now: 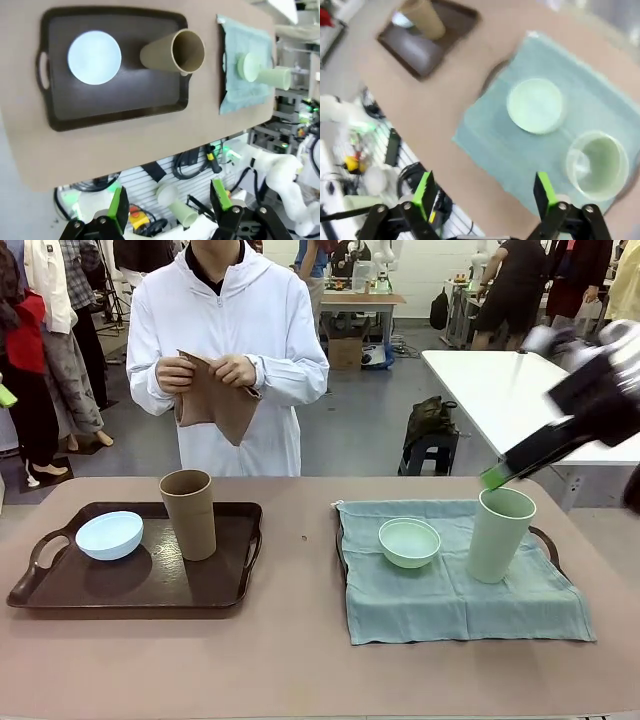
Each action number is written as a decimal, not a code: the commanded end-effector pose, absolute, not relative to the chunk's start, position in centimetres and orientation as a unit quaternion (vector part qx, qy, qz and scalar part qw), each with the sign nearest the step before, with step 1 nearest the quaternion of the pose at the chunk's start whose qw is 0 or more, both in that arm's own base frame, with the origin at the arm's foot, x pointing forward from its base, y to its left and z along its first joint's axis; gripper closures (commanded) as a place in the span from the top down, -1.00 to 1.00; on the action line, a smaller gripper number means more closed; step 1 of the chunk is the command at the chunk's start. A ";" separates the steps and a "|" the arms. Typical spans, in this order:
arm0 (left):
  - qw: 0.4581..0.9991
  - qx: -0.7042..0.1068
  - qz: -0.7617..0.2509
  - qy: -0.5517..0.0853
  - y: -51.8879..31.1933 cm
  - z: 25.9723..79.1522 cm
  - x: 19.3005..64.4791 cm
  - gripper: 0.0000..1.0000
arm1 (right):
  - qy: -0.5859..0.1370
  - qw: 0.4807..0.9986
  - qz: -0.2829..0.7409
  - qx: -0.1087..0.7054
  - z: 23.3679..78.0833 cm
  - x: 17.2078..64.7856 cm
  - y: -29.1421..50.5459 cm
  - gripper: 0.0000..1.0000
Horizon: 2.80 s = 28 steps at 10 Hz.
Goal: Set up a tray with a mat and arrange the tableware.
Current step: Pick up the Picnic Bowl and Reusable plastic cup from the Handle tray in front of the human's position and hold them in the air.
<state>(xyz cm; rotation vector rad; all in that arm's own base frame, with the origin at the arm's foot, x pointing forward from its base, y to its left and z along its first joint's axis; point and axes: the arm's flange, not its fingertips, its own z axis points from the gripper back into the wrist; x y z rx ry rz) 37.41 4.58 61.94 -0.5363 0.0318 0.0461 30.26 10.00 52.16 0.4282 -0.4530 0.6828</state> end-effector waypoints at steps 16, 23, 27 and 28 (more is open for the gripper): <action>0.979 -0.200 0.012 0.046 1.7 59.9 42.2 0.72 | -0.357 0.688 0.599 0.200 44.6 37.9 35.9 1.00; 0.986 -0.151 -0.038 0.055 -0.3 54.5 43.3 0.72 | -0.303 0.751 0.564 0.163 43.9 46.7 44.8 1.00; 0.981 -0.153 -0.072 -0.096 -0.2 54.0 45.3 0.72 | -0.307 0.750 0.563 0.160 43.7 47.1 43.8 1.00; 0.988 -0.146 -0.048 0.002 0.0 54.0 44.9 0.72 | -0.307 0.750 0.563 0.160 43.7 47.1 43.8 1.00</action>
